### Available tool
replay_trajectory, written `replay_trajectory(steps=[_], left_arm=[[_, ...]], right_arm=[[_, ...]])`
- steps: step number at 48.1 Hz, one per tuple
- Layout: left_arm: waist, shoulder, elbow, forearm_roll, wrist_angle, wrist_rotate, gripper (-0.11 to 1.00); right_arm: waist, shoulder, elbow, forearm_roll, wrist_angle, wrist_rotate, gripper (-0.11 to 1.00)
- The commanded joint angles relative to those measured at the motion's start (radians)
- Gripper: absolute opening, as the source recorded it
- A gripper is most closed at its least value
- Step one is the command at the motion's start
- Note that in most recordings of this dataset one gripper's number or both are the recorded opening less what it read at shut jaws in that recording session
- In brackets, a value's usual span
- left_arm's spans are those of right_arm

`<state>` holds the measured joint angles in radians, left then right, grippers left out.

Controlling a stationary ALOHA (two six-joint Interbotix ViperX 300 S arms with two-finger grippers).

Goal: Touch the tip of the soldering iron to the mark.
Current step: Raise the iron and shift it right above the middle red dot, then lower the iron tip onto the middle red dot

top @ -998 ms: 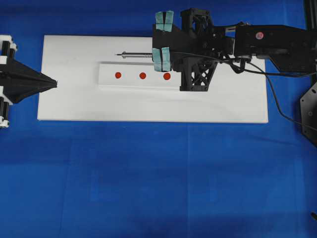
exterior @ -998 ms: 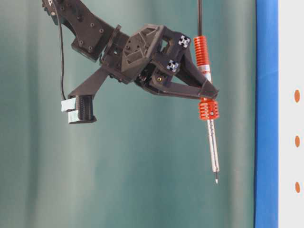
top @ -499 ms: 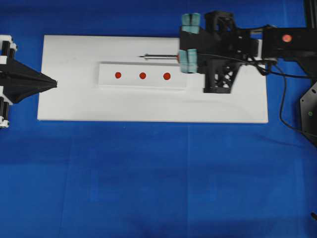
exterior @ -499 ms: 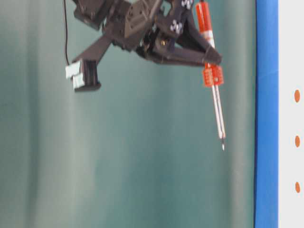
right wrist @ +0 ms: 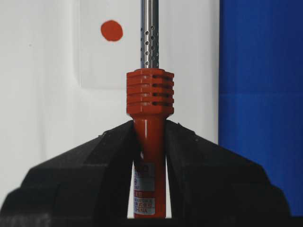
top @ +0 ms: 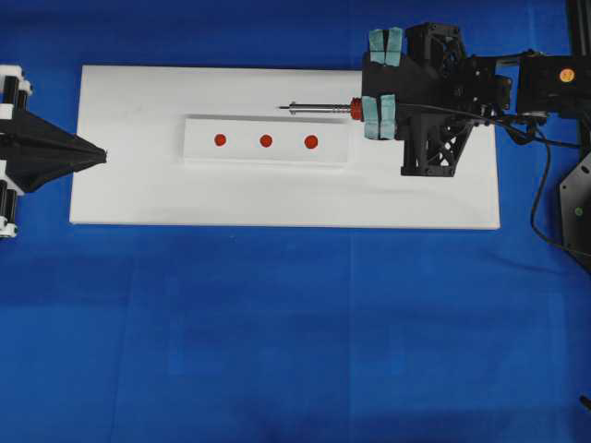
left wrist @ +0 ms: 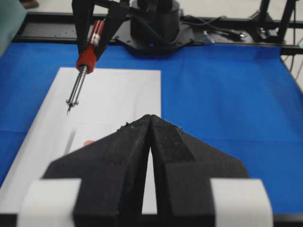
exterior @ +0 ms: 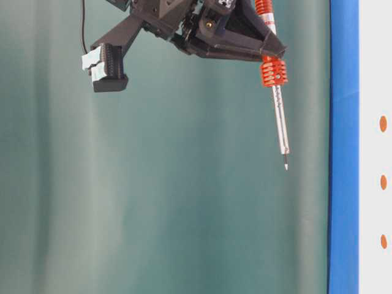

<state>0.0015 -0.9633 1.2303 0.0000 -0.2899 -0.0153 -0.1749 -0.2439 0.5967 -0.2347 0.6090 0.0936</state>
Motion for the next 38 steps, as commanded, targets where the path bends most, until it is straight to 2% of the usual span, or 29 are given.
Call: replay_trajectory(steps=[1,38], left_arm=[[0.002,0.009,-0.008,0.002,-0.011,-0.002,0.00],[0.002,0.009,-0.006,0.002,-0.011,-0.002,0.00]], right_arm=[[0.000,-0.014,-0.018,-0.002,-0.014,-0.002,0.07],[0.006,0.014,-0.014,0.009,-0.023,0.002,0.07]])
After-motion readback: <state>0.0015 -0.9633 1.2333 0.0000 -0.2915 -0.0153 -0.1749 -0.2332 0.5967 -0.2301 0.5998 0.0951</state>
